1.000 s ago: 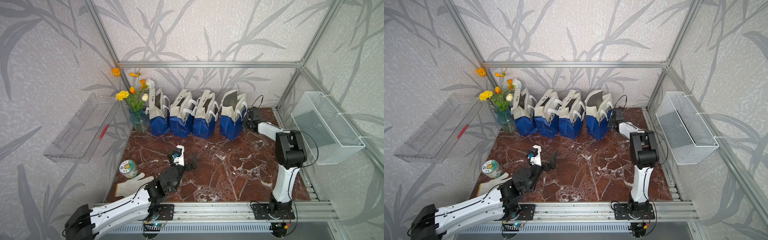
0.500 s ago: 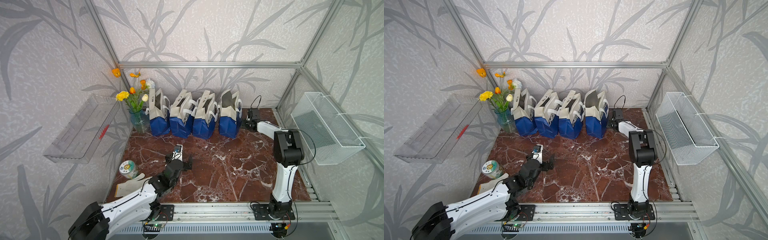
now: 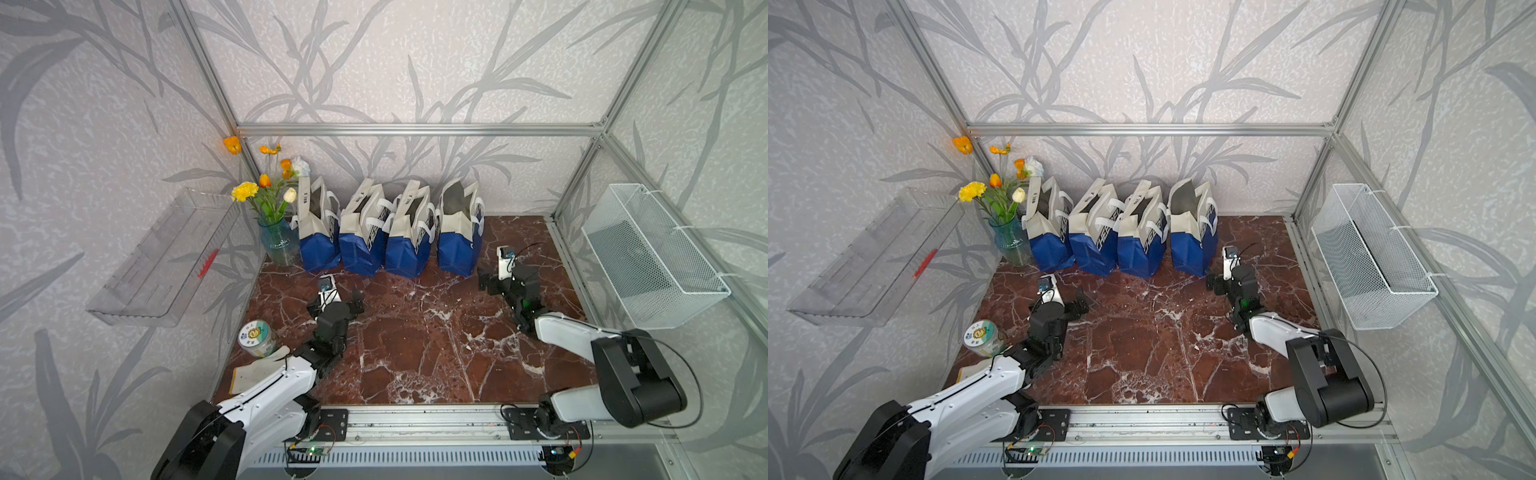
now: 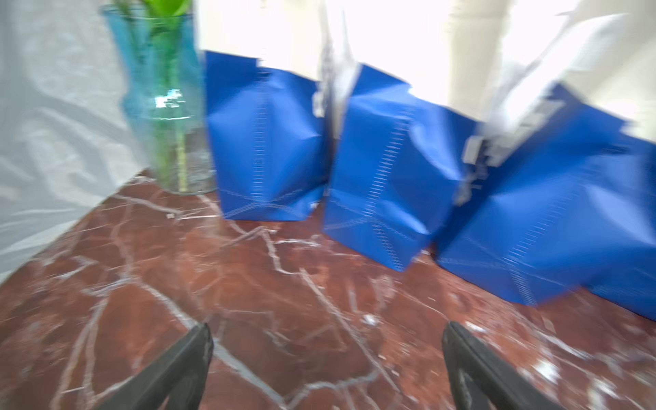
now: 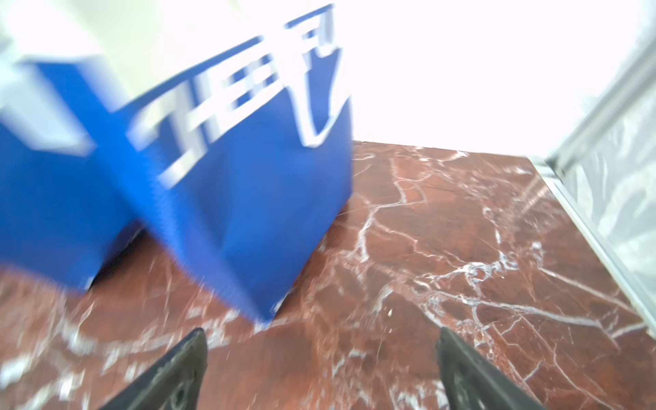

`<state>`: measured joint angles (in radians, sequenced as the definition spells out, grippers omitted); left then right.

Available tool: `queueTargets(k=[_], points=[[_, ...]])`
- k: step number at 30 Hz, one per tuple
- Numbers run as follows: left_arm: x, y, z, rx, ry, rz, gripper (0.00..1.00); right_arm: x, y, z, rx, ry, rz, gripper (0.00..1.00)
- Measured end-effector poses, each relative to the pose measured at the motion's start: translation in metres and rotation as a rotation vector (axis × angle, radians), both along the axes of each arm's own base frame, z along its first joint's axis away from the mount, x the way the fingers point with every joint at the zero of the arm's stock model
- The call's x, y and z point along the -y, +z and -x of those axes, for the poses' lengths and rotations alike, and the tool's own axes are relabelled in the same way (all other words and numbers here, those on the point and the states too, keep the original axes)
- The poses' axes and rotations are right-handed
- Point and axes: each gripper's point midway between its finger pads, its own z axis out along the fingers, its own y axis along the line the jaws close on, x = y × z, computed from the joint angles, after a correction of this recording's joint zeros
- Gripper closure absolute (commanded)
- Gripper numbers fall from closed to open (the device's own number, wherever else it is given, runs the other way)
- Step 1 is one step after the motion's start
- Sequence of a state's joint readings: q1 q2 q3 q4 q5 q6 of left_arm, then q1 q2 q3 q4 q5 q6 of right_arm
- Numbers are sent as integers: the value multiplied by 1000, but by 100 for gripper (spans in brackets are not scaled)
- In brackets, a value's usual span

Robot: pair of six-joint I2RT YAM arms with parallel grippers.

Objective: Open the takeout bag
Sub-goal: Reset both arms

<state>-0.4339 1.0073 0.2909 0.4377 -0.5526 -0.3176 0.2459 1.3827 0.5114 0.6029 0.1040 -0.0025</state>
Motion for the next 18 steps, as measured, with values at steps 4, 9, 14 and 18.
queueTargets(k=[4,9,14,18], points=[[-24,-1,-16,-16,60,-19,0,13,18,15,104,-30,53,1],[-46,9,-32,-4,99,-60,0,30,-3,27,60,-90,138,1],[-72,8,-39,3,149,-91,0,29,-32,30,46,-64,179,1],[-85,10,-39,10,171,-91,0,32,-62,30,-5,-60,195,1]])
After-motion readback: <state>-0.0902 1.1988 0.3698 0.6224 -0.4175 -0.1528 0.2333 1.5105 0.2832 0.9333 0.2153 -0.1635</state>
